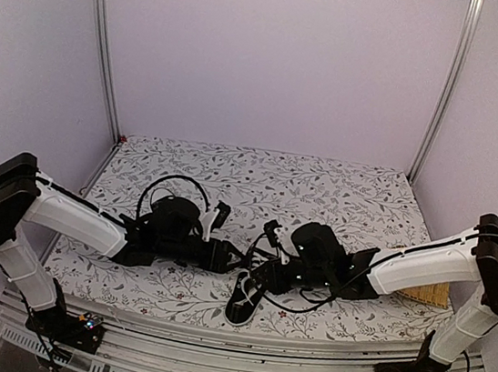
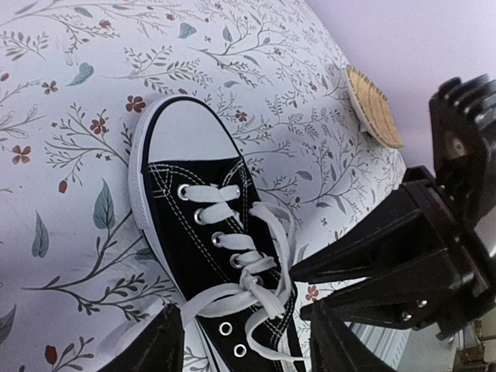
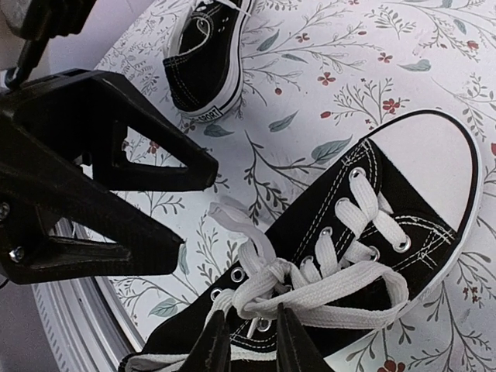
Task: Tie the shoes
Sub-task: Pick up the loops with the shoelace from the shoe, then pull the crossed shoelace from the shoe.
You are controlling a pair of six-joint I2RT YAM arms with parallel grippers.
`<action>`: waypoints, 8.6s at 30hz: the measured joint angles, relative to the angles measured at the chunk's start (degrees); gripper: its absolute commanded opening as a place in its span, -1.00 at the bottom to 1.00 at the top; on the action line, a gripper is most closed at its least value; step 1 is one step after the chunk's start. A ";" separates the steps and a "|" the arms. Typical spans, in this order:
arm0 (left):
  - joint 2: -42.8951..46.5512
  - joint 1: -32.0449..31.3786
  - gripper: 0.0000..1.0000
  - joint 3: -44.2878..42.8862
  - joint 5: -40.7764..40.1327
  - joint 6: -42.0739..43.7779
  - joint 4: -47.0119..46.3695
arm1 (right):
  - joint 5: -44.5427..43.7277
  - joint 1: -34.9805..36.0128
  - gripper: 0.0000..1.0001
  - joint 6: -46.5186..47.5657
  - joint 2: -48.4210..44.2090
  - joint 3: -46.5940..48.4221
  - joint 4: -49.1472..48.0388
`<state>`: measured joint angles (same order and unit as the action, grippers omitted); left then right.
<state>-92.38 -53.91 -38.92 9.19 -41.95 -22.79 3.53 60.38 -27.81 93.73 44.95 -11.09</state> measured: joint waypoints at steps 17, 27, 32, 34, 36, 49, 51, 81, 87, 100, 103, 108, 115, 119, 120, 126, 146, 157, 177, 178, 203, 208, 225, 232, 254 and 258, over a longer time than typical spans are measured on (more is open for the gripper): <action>-4.42 0.11 0.37 -1.68 8.61 8.79 -0.46 | -6.19 2.25 -0.05 0.11 -1.86 -0.55 5.53; -5.97 0.24 0.55 2.56 10.05 5.57 -5.46 | 0.76 -3.17 0.02 -7.61 -8.48 -11.28 -2.71; -7.08 0.13 0.56 4.70 11.76 1.44 -10.54 | 6.40 -7.28 0.00 -11.96 -6.19 -13.73 -8.26; -7.98 -0.15 0.56 5.14 12.31 0.13 -12.31 | 7.87 -7.61 -0.08 -12.87 -4.44 -13.73 -10.45; -9.11 -0.48 0.56 5.46 12.83 -1.25 -13.99 | 9.20 -7.96 -0.13 -13.55 -2.54 -13.73 -12.31; -14.01 -5.11 0.56 4.33 13.81 -6.40 -21.18 | 15.45 -11.13 -0.18 -14.51 6.54 -11.82 -19.89; -13.90 -5.49 0.56 3.82 13.70 -6.32 -21.20 | 16.15 -12.11 -0.18 -14.27 6.95 -11.47 -20.26; -13.86 -5.60 0.45 -27.80 -3.45 26.18 32.89 | 16.68 -17.88 -0.02 -11.72 -7.04 -23.12 -21.55; -15.50 -6.54 0.42 -29.46 -4.33 28.37 35.80 | 16.70 -18.36 -0.02 -11.78 -7.06 -24.02 -21.55; -16.41 -7.32 -0.43 -29.73 -6.27 29.59 37.86 | 16.76 -18.47 -0.02 -11.87 -7.19 -24.02 -22.40; -16.41 -7.37 -0.69 -29.73 -6.45 29.55 38.05 | 17.14 -18.51 -0.02 -11.82 -7.67 -24.02 -22.40; -16.28 -7.19 -1.00 -28.44 -4.90 27.82 36.02 | 19.26 -18.56 -0.02 -10.54 -9.64 -24.02 -22.47; -13.42 -3.65 -1.00 -21.33 2.67 20.90 26.73 | 25.09 -18.58 -0.10 -6.67 -10.62 -22.84 -22.91; -12.02 -0.39 -1.00 -17.07 8.96 16.20 20.68 | 28.85 -18.49 -0.13 -5.07 -10.10 -21.68 -24.13; -12.02 0.11 -1.00 -16.50 10.45 14.95 19.43 | 29.59 -18.32 -0.13 -4.70 -9.81 -21.31 -24.26; -12.02 2.73 -1.00 -14.05 18.62 9.27 12.11 | 32.52 -16.04 -0.18 -4.00 -6.71 -17.79 -25.07; -12.22 6.03 -1.00 -10.40 29.49 1.75 2.43 | 33.57 -11.56 -0.38 -5.86 2.82 -11.54 -28.44; -12.37 6.05 -1.00 -10.10 30.47 0.76 1.36 | 33.20 -10.93 -0.47 -6.73 4.68 -10.71 -29.11; -12.76 6.10 -0.47 -9.90 30.71 -0.04 0.09 | 28.35 -10.88 -0.96 -9.51 6.54 -11.15 -30.10; -12.76 6.10 -0.35 -9.88 30.71 -0.11 -0.28 | 28.06 -10.88 -0.96 -9.55 6.27 -11.56 -30.08; -8.98 5.40 0.18 -1.18 21.90 4.15 2.49 | 25.14 -10.88 -0.96 -10.84 1.03 -18.05 -28.28; -9.01 4.28 -0.16 -1.16 21.05 3.61 1.81 | 24.90 -10.88 -0.96 -11.02 0.66 -18.25 -27.54; -8.98 3.65 -1.00 -1.05 19.82 2.23 -0.52 | 24.85 -10.88 -0.96 -11.02 -0.20 -18.29 -24.92; -8.35 3.63 -0.49 -1.11 19.41 2.43 -0.39 | 24.85 -10.88 -0.96 -10.93 -2.32 -18.93 -21.73; -5.92 3.39 0.15 -6.62 15.72 8.07 7.37 | 24.37 -10.88 -0.96 -9.55 -6.84 -20.55 -11.82; -5.92 2.47 0.17 -5.79 16.98 7.74 6.56 | 24.17 -10.88 -0.96 -9.22 -7.37 -20.79 -10.14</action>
<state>-98.30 -51.44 -44.71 26.17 -34.22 -16.23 27.70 49.50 -37.04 86.37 24.16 -21.23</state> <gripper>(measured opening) 0.580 0.025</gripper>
